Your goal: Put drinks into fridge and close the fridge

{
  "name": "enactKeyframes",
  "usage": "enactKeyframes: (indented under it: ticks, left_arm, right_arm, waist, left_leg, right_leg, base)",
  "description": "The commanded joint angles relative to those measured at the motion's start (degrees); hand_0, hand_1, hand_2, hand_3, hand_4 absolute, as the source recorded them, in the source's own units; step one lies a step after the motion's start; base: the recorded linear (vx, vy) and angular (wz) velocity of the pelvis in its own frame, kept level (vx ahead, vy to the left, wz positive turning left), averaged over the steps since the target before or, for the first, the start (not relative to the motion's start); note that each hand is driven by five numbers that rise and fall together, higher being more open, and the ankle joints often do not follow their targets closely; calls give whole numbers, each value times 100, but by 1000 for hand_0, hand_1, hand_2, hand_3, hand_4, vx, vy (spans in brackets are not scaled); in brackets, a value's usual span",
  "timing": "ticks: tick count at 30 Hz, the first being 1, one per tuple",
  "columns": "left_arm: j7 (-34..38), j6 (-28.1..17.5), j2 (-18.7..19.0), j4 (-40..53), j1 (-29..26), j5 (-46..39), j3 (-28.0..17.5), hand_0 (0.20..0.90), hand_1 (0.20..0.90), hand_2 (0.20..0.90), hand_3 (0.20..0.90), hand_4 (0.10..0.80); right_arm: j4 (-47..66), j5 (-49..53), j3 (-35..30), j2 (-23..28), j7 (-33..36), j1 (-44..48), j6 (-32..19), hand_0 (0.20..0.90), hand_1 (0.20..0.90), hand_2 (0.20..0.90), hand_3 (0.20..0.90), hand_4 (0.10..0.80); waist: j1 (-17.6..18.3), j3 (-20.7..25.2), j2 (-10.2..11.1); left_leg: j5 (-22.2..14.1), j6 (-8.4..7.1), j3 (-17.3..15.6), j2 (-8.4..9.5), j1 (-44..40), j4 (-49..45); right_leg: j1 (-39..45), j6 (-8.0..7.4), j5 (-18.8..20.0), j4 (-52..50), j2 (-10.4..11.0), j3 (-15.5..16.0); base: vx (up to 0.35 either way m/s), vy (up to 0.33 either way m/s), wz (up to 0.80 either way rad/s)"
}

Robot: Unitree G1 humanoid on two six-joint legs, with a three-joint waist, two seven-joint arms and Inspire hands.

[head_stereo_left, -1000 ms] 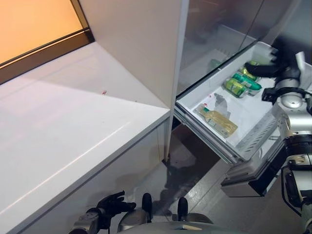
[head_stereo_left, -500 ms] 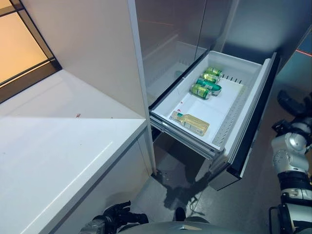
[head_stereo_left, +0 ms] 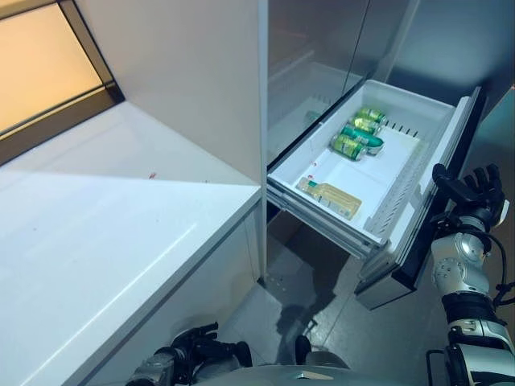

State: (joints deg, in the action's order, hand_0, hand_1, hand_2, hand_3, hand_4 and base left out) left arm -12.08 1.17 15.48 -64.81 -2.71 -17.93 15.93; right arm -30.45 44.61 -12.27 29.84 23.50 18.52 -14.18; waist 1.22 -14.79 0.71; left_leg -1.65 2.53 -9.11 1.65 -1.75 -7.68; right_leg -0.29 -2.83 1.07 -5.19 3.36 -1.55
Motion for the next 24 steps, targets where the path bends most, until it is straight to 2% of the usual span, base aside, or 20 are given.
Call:
enactKeyframes:
  ticks: [1,5,8,13,17,21,24]
  left_arm:
    - [175,129,48,-100,102,247,189,900,900,900,900,800]
    - [354,101,40,48,-251,114,239,900,900,900,900,800]
    - [412,97,10,114,-431,82,233,900,900,900,900,800]
    - [414,-21,-11,336,-553,-14,332,900,900,900,900,800]
    - [435,-6,-3,472,-605,1,373,900,900,900,900,800]
    - [443,26,26,430,-556,36,358,900,900,900,900,800]
    - [424,-7,53,326,-484,62,355,900,900,900,900,800]
  right_arm:
    - [440,96,58,306,-432,733,-606,900,900,900,900,800]
    - [700,88,284,377,-877,1095,-540,900,900,900,900,800]
    - [863,95,542,430,-1516,1170,-168,900,900,900,900,800]
    - [1195,102,906,473,-2245,1288,6,900,900,900,900,800]
    - [1577,252,1191,462,-2881,1517,383,900,900,900,900,800]
    - [1799,462,1356,344,-3161,1693,621,900,900,900,900,800]
    - [1986,742,1520,206,-3432,1924,986,900,900,900,900,800]
  waist:
    - [-132,-293,219]
    - [-139,-700,233]
    - [-145,-810,271]
    - [-173,-931,298]
    - [-245,-1023,299]
    - [-309,-1031,303]
    - [-388,-1032,299]
  left_leg:
    - [-1013,287,730,335,865,-1547]
    - [-1173,326,783,359,1669,-2290]
    - [-1208,337,823,376,1916,-2513]
    - [-1132,331,848,381,2138,-2569]
    - [-1145,312,868,383,2273,-2676]
    - [-1126,290,899,375,2249,-2657]
    - [-1110,265,936,392,2193,-2621]
  right_leg:
    - [-574,87,-271,-1065,130,-6]
    - [-1323,188,-392,-1768,124,69]
    - [-1582,242,-441,-2008,102,94]
    - [-1791,242,-409,-2089,85,115]
    - [-1888,228,-450,-2202,97,181]
    - [-1866,220,-472,-2234,109,236]
    - [-1781,217,-497,-2211,139,283]
  base:
    - [-273,-19,-5]
    - [-244,6,-19]
    - [-95,17,-17]
    - [-66,17,-8]
    - [-41,13,-15]
    - [21,6,-7]
    - [49,20,9]
